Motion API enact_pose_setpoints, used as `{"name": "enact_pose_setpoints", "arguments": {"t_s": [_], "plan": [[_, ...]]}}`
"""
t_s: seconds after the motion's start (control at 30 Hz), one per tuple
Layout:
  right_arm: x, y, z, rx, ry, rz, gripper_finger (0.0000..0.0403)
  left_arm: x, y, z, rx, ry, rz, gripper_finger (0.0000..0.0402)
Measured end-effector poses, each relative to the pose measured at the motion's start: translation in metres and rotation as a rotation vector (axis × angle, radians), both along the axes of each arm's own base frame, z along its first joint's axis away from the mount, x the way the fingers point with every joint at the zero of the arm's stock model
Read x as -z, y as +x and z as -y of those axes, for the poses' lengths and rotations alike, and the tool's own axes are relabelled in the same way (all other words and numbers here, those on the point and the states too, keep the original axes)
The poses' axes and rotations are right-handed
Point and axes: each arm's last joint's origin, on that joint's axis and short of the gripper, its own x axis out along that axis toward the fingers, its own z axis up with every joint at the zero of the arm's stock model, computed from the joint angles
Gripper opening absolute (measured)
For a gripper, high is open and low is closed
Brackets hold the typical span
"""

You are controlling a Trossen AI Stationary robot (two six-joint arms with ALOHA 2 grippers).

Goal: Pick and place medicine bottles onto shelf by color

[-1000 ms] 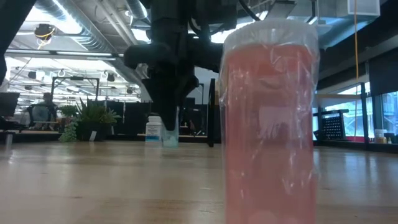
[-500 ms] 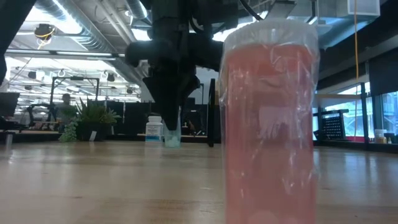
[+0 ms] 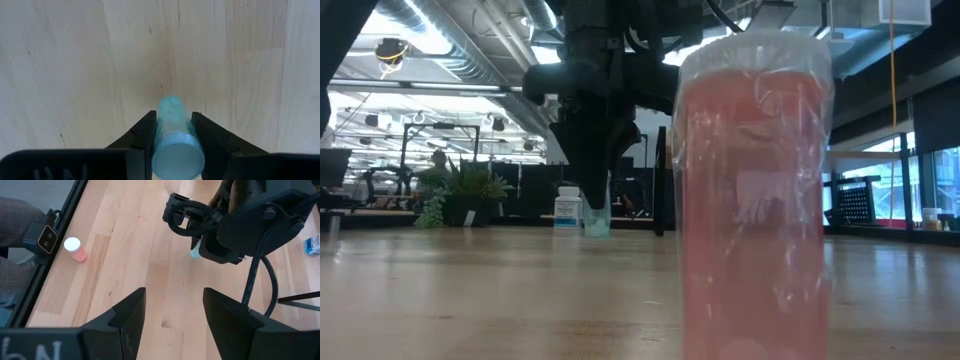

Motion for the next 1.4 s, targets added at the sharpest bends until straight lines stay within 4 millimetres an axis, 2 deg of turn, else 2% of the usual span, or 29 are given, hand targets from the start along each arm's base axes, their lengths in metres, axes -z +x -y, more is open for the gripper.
{"name": "enact_pose_setpoints", "arguments": {"t_s": [0.77, 1.2, 1.4], "plan": [[-0.0002, 0.0000, 0.0000, 0.001, 0.001, 0.001, 0.0200, -0.0002, 0.0003, -0.0001, -0.007, 0.002, 0.004, 0.0145], [-0.0001, 0.0001, 0.0000, 0.001, 0.001, 0.000, 0.0200, -0.0002, 0.0003, -0.0003, -0.028, 0.007, 0.006, 0.0231], [-0.0001, 0.0001, -0.0001, 0.001, 0.001, 0.000, 0.0200, -0.0044, 0.0008, -0.0013, -0.032, 0.032, 0.003, 0.0253]]}}
